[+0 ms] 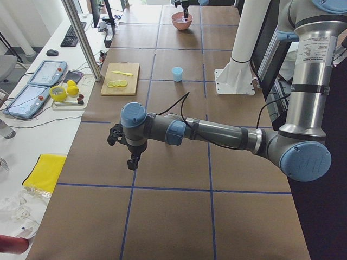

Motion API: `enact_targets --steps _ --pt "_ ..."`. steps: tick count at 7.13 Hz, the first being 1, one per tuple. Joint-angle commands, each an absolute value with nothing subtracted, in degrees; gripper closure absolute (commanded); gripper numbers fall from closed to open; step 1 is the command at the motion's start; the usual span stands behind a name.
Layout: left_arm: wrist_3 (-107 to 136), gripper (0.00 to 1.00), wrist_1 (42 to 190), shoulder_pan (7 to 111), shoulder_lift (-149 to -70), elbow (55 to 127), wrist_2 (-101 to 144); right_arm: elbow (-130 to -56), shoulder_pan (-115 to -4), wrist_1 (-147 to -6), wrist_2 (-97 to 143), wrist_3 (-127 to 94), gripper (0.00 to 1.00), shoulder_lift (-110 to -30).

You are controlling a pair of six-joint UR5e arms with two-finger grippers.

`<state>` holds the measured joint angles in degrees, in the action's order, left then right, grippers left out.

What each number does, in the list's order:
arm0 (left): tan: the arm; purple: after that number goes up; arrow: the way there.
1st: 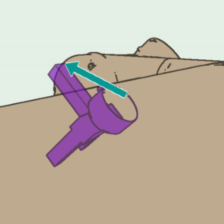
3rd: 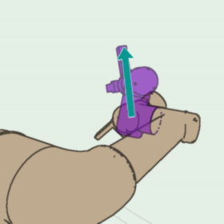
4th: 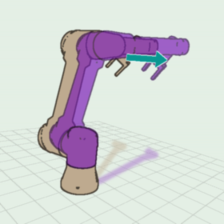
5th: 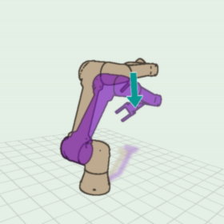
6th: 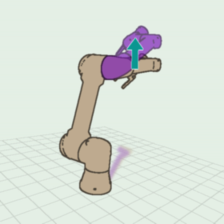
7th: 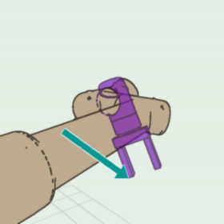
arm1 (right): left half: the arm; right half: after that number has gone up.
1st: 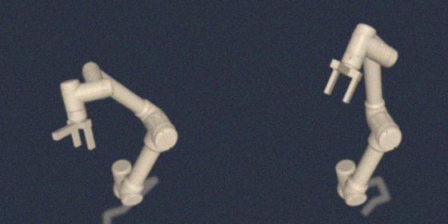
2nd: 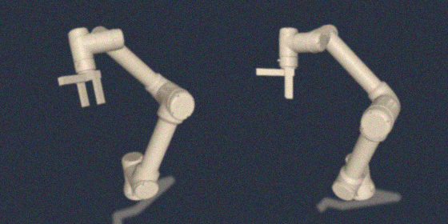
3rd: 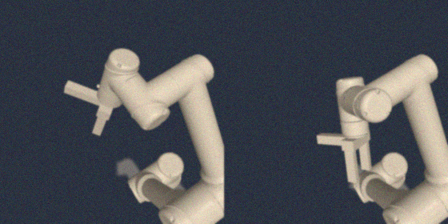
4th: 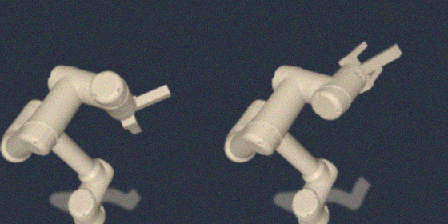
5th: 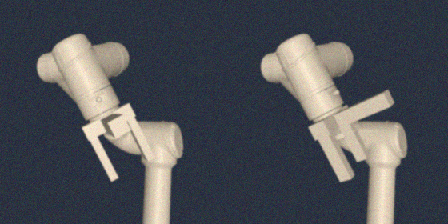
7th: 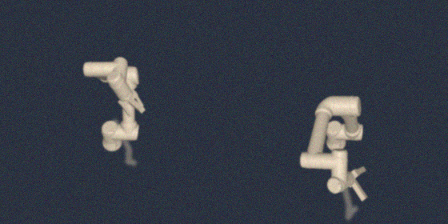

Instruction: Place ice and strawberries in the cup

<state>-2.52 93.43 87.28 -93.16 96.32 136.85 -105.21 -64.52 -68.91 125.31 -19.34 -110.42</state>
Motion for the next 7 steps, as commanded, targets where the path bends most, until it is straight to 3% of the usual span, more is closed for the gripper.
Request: enact_targets --steps 1,3,7 --pt "-2.5 0.0 93.4 87.3 -93.2 96.3 136.8 -105.2 -64.5 -69.0 125.2 -19.2 0.7 -110.5" --pt "-2.5 0.0 93.4 87.3 -93.2 96.3 136.8 -105.3 -64.5 -69.0 125.3 -19.2 0.96 -110.4" --pt "-2.5 0.0 93.4 87.4 -93.1 96.8 136.8 -110.5 -65.2 -69.3 126.5 -19.1 1.0 -111.4"
